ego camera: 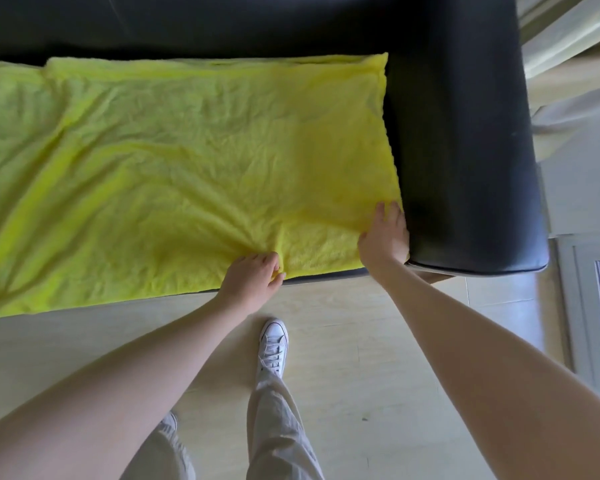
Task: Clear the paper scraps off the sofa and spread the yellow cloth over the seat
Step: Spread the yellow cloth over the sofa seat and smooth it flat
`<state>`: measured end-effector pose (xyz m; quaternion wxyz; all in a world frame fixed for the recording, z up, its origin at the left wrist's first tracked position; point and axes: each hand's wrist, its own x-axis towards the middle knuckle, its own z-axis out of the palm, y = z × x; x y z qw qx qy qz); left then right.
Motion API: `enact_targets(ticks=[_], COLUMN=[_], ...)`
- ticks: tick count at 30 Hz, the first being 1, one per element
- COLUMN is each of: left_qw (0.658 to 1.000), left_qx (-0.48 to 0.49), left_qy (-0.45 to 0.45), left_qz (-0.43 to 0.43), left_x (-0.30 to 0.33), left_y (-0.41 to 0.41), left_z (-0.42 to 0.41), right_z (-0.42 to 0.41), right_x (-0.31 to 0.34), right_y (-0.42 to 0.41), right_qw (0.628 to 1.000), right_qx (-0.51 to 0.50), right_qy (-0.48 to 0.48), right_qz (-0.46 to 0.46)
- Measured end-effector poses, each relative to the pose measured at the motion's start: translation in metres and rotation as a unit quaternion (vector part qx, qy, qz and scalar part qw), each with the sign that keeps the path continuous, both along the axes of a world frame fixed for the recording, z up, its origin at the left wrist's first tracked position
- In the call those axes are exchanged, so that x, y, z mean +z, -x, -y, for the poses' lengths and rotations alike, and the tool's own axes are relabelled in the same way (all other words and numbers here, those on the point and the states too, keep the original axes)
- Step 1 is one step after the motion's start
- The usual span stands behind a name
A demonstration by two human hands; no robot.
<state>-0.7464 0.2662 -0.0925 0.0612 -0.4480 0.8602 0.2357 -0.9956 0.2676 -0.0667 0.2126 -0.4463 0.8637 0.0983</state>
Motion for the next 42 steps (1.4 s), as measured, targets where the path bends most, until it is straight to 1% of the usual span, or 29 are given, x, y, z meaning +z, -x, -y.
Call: enact_targets(ticks=[2,4,5,7,9,11,13,15,18,20,23,28,30,32,34,37,39,42], left_qw=[0.999,0.994,0.992,0.991,0.991,0.992,0.996,0.995,0.988,0.980,0.967,0.940,0.930,0.927,0.935,0.938,0.940,0.942], left_qx=[0.035,0.037,0.039,0.047,0.059,0.057,0.061,0.088,0.135,0.179,0.233,0.312,0.346,0.361,0.345,0.325,0.308,0.294], left_qy=[0.038,0.096,0.112,0.074,0.000,-0.016,0.007,0.045,0.079,0.086,0.100,0.139,0.123,0.095,0.053,-0.035,-0.079,-0.096], left_qz=[-0.011,0.027,0.049,0.096,0.121,0.108,0.070,0.027,0.002,-0.001,0.004,-0.004,0.003,0.026,0.066,0.111,0.127,0.130], left_x=[0.004,0.005,0.006,0.007,0.004,0.002,0.006,0.009,0.013,0.014,0.018,0.024,0.024,0.021,0.015,0.009,0.004,0.002], left_y=[0.001,0.000,0.000,-0.007,-0.014,-0.021,-0.028,-0.037,-0.054,-0.073,-0.107,-0.180,-0.220,-0.257,-0.295,-0.323,-0.341,-0.353], left_z=[0.002,0.003,0.005,0.012,0.018,0.024,0.031,0.042,0.068,0.093,0.138,0.209,0.243,0.270,0.300,0.324,0.342,0.360], right_z=[0.002,0.002,0.001,-0.001,-0.001,0.005,0.019,0.038,0.073,0.103,0.147,0.210,0.238,0.260,0.285,0.303,0.316,0.328], right_x=[0.001,-0.001,-0.003,-0.007,-0.010,-0.007,0.001,0.011,0.020,0.023,0.022,0.017,0.013,0.010,0.005,-0.002,-0.012,-0.021], right_y=[-0.011,-0.018,-0.020,-0.020,-0.017,-0.019,-0.030,-0.052,-0.093,-0.125,-0.174,-0.253,-0.284,-0.307,-0.329,-0.337,-0.344,-0.342], right_qw=[0.996,0.985,0.983,0.987,0.994,0.993,0.993,0.996,0.997,0.990,0.981,0.968,0.964,0.961,0.957,0.950,0.956,0.970], right_qx=[0.070,0.151,0.168,0.138,0.071,0.033,0.009,0.004,0.080,0.129,0.167,0.207,0.217,0.226,0.244,0.271,0.251,0.192], right_qy=[0.053,0.046,0.029,0.000,-0.033,-0.078,-0.106,-0.086,0.005,0.040,0.068,0.073,0.071,0.068,0.055,0.022,-0.019,-0.042], right_qz=[0.032,0.066,0.074,0.078,0.081,0.080,0.058,0.029,0.007,0.035,0.071,0.119,0.135,0.147,0.151,0.155,0.151,0.146])
